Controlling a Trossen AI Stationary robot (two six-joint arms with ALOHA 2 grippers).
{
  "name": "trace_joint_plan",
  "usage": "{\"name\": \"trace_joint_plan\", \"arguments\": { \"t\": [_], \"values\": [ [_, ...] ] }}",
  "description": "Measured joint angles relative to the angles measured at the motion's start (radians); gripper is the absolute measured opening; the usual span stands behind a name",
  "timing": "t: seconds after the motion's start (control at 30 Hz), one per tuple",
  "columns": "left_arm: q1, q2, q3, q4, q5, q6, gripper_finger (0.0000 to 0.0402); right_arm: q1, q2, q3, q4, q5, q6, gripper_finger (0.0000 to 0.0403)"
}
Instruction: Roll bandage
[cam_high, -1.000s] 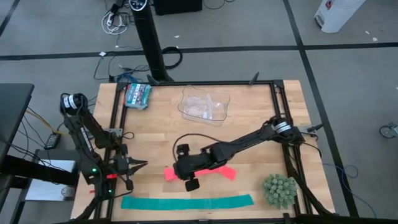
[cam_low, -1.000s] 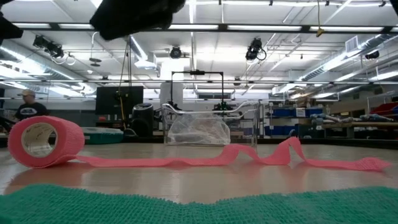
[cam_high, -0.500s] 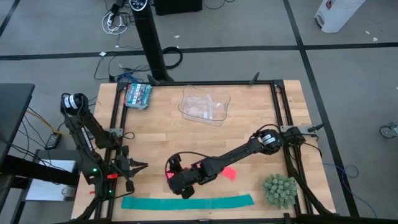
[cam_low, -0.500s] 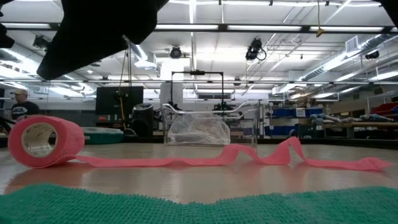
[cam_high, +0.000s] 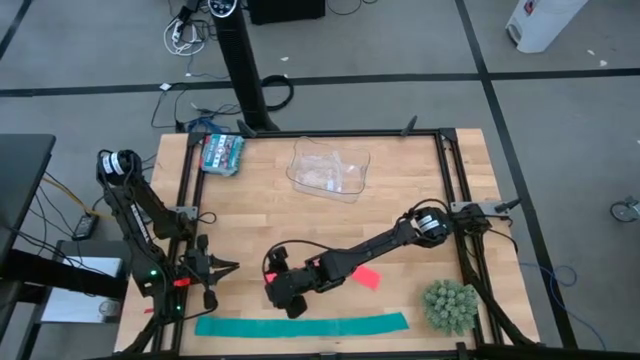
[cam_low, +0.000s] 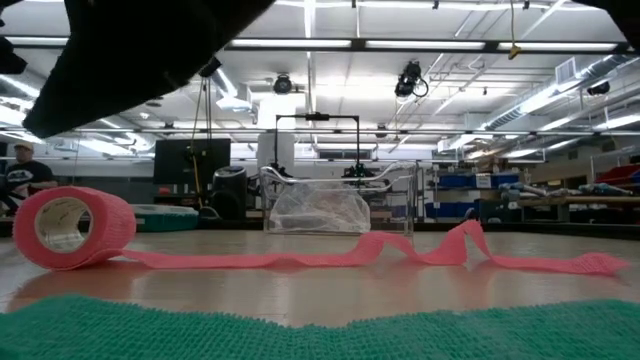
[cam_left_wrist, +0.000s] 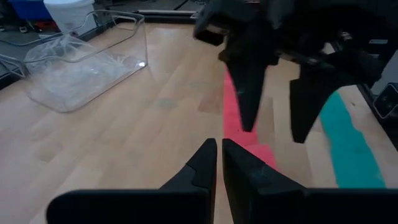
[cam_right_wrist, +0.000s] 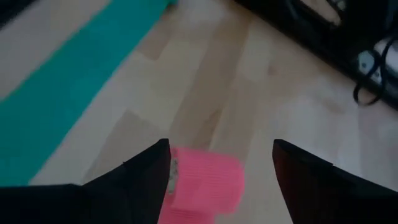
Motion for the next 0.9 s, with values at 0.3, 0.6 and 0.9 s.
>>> {"name": "trace_joint_plan", "arguments": {
  "t": [0.3, 0.6, 0.9],
  "values": [
    [0.000, 0.000, 0.008, -0.003, 0.008, 0.007, 0.0032, 0.016, 0.046, 0.002, 0.036, 0.073, -0.063, 0.0259],
    [0.000, 0.000, 0.007, -0.003, 0.039, 0.007, 0.0032, 0.031, 0.086, 0.000, 0.041, 0.168, -0.128, 0.0258],
    [0.000, 0.000, 0.007, 0.000, 0.045, 0.007, 0.0032, 0.018, 0.086, 0.000, 0.015, 0.186, -0.135, 0.0239]
  ]
}}
